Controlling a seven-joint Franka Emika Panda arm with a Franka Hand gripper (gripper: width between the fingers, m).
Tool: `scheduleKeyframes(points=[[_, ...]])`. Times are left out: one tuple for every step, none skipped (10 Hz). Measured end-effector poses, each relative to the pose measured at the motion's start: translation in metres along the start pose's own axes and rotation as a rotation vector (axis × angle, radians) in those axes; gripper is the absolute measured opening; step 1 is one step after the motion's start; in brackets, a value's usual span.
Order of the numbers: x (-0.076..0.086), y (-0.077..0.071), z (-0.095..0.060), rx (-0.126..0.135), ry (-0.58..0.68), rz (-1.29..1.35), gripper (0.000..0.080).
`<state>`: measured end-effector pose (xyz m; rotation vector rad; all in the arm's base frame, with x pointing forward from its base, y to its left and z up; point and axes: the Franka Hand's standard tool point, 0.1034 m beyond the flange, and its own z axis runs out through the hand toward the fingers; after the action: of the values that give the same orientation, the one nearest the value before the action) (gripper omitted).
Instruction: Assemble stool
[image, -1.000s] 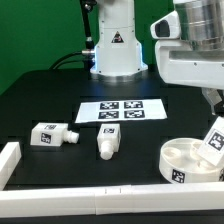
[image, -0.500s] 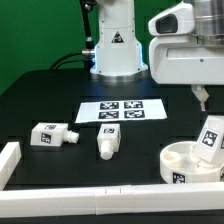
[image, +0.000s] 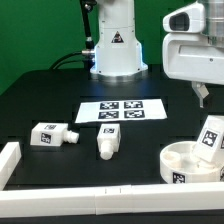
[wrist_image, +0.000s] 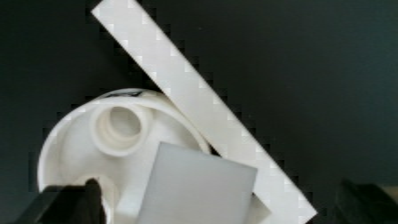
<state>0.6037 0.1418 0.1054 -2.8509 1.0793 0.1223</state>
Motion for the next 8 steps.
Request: scheduleKeyframes(points=[[0.000,0.000,0.000,0.000,0.000,-0.001,0.0648],[-0.001,0.000,0.000,-0.001,-0.001,-0.001,0.0649],[-0.001,0.000,0.001,-0.001,-0.001,-0.001,0.0649],[0.000,0.001,0.001,-0.002,-0.001,0.000,0.0649],[0.002,0.004,0.005,-0.011,0.015,0.036,0.0649],[0.006,0.005,0.008,-0.021,0.024,0.026,0.0649],[0.011,0.005,0.006,-0.025,0.033,-0.012,0.0649],[0.009,0.005,0.007,-0.020,0.029,-0.005,0.0649]])
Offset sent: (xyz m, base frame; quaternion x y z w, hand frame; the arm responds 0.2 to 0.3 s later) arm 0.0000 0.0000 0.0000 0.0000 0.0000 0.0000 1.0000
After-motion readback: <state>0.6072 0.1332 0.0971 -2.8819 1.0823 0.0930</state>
